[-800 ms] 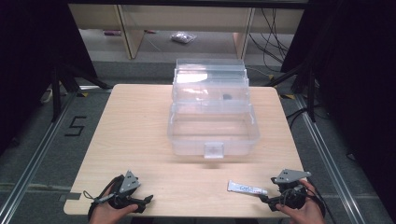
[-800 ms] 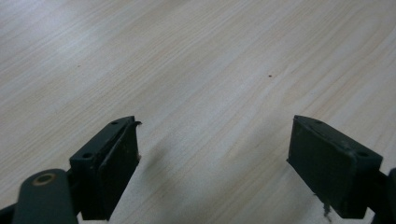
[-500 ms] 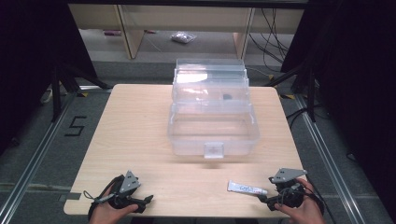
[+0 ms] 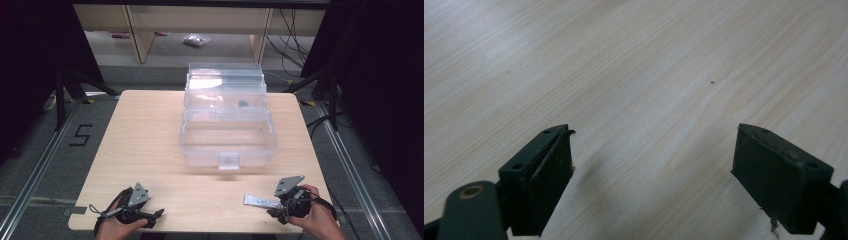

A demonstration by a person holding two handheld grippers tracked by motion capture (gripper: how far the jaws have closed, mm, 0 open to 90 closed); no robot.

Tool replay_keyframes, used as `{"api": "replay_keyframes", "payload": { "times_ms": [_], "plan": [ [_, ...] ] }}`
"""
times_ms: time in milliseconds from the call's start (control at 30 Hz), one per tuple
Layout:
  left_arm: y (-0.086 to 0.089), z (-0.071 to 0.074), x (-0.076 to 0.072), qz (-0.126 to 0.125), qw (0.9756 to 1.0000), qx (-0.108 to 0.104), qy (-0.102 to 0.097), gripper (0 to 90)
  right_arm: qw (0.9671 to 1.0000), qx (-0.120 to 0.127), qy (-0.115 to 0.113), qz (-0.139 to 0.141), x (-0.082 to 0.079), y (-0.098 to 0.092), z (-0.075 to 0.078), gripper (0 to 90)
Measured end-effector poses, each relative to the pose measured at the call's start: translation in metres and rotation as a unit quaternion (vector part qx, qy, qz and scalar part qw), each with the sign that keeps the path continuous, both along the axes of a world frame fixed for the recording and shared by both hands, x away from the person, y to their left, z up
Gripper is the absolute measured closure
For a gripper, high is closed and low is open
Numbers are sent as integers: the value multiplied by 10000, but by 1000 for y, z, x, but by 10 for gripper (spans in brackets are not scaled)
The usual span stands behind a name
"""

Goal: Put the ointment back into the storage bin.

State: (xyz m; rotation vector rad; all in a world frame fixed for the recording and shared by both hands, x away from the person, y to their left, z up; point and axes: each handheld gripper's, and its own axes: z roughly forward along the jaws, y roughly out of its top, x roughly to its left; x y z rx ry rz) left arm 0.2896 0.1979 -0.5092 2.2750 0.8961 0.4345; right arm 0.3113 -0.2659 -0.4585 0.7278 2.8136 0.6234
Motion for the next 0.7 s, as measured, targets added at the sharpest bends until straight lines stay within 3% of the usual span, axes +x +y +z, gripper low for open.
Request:
{"api": "replay_keyframes", "payload": {
  "times_ms": [33, 67, 267, 433, 467, 500, 667, 700],
  "plan": [
    [0, 0, 0, -8, 10000, -12, 2, 158, 10000, -65, 4, 60, 1, 2, 0, 374],
    [0, 0, 0, -4, 10000, -3, 15, 158, 9993, -190, 9, 309, 5, 7, 0, 404],
    [0, 0, 0, -13, 10000, -3, 15, 158, 9974, -566, 215, 381, 12, 14, -5, 453],
    [0, 0, 0, 5, 10000, -13, 19, 158, 9946, -730, 343, 647, 20, 17, -8, 502],
    [0, 0, 0, -12, 10000, 2, 14, 158, 9947, -771, 339, 592, 19, 18, -9, 510],
    [0, 0, 0, -1, 10000, -5, 14, 158, 9936, -796, 296, 751, 22, 18, -10, 522],
    [0, 0, 0, 1, 10000, -13, 13, 158, 9910, -962, 532, 762, 24, 22, -13, 575],
    [0, 0, 0, -2, 10000, -11, 12, 158, 9906, -970, 493, 829, 25, 23, -14, 577]
  ]
}}
